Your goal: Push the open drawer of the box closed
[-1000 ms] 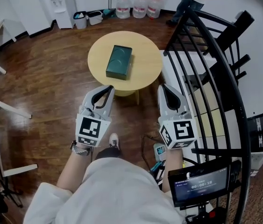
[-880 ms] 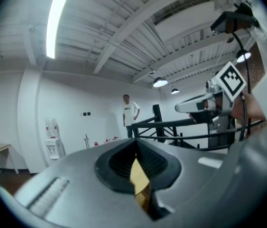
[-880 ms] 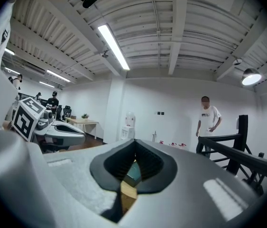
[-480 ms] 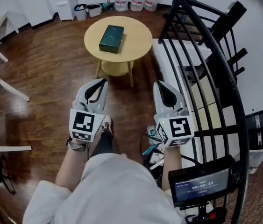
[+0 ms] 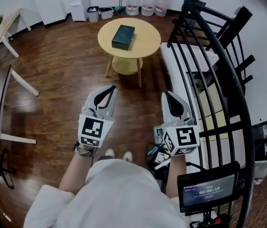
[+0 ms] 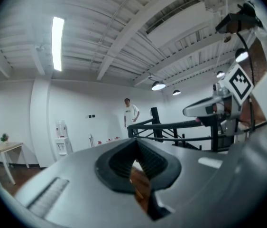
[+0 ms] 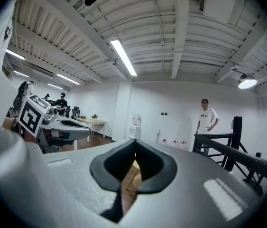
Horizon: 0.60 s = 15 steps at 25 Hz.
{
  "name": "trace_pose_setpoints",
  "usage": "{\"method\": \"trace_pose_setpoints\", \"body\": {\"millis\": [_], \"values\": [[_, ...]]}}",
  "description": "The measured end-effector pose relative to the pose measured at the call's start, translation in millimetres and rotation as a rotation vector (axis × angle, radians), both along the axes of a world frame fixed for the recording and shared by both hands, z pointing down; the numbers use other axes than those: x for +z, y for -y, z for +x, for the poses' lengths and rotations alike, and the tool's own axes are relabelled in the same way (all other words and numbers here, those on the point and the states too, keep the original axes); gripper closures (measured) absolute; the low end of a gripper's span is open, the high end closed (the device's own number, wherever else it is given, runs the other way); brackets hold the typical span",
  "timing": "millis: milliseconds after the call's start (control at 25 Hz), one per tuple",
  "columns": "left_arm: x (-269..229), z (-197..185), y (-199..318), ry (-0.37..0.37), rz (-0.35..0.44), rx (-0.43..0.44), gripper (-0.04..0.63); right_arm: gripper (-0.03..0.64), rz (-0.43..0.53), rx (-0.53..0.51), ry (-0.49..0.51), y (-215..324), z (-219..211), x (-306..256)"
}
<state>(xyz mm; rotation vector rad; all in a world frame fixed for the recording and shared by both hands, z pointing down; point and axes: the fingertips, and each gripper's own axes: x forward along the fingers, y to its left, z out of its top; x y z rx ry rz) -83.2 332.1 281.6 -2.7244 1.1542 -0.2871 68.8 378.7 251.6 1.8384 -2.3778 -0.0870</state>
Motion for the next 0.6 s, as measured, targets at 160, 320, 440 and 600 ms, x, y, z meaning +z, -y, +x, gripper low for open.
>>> {"method": "trace_pose_setpoints", "body": {"millis": [160, 320, 440, 600], "values": [[-3, -13, -7, -0.002, 0.009, 0.01, 0.588, 0.614, 0.023, 0.028, 0.006, -10, -10, -8], [-8, -25, -8, -0.029, 0.007, 0.021, 0.588, 0.614, 0.026, 0.045, 0.016, -12, -22, -9], [-4, -37, -8, -0.04, -0.015, 0.023, 0.588, 0.614, 0.016, 0.039, 0.026, -11, -36, -5], [-4, -43, -6, -0.049, -0.021, 0.023, 0.588, 0.615, 0.015, 0.037, 0.004, -7, -44, -7]]}}
